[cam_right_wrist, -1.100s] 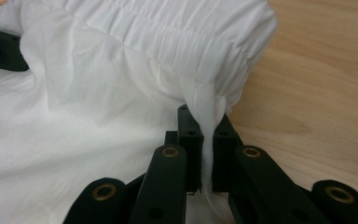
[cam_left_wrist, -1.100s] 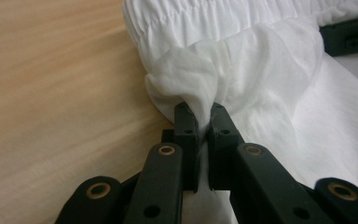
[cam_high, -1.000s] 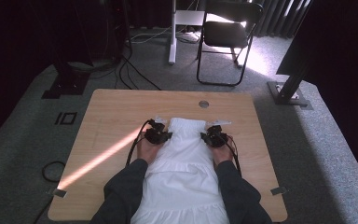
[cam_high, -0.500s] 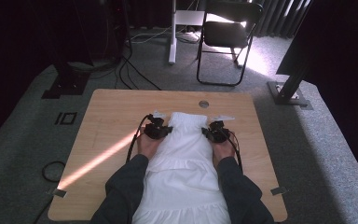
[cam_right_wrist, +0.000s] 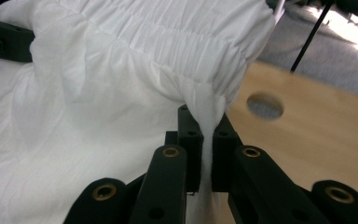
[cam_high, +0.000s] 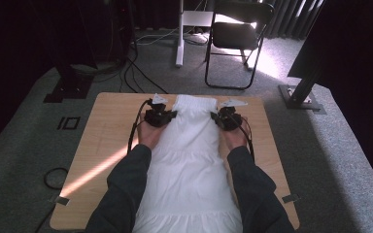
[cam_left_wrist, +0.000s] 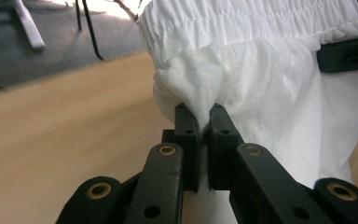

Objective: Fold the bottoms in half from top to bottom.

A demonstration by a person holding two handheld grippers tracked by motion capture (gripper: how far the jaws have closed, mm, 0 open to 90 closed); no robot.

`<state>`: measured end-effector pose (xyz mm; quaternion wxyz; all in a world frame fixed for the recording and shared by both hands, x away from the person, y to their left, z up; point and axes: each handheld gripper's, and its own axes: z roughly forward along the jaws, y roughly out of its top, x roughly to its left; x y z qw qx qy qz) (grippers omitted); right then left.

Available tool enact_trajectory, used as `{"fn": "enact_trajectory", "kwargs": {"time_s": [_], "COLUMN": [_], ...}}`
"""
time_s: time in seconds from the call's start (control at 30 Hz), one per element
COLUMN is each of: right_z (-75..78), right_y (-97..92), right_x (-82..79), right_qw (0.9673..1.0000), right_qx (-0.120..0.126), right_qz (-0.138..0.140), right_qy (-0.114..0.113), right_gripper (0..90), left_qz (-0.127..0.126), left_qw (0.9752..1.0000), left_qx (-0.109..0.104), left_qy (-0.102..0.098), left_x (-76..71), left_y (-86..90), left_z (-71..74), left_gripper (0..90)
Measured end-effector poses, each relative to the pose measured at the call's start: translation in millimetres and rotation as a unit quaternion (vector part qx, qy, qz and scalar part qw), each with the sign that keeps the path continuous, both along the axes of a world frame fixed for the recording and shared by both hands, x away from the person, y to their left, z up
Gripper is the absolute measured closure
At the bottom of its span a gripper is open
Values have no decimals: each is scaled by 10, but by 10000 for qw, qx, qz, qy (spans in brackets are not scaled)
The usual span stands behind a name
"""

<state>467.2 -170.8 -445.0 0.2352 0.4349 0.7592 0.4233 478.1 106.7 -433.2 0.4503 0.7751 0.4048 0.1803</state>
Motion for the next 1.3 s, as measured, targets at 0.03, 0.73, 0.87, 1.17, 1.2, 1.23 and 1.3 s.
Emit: {"fn": "enact_trajectory", "kwargs": {"time_s": [0.03,0.73,0.87,1.17,1.2,1.23,1.3], "right_z": [77,1057,897,532,460,397,252], "right_y": [8,9,-40,-136,-128,-117,-101], "right_x": [21,-51,-293,-1016,-1124,-1210,-1377], "right_qw": [10000,9965,9969,9949,9946,9946,9940], "right_qx": [3,-1,-13,265,263,193,146], "right_qz": [0,119,287,769,849,889,1008], "right_qy": [-67,-828,-733,-588,-543,-510,-409], "right_gripper": [865,864,864,862,862,862,862], "left_qz": [14,-243,-442,-908,-949,-1007,-1038], "left_qw": [10000,9968,9958,9919,9923,9923,9930], "left_qx": [2,-162,-151,-19,-68,-33,-39], "left_qy": [-72,-749,-793,-882,-795,-718,-556], "left_x": [16,-109,-394,-1303,-1389,-1473,-1615], "left_y": [4,102,120,249,272,290,320], "left_z": [76,872,762,376,294,210,46], "left_gripper": [858,857,857,849,849,848,846]}}
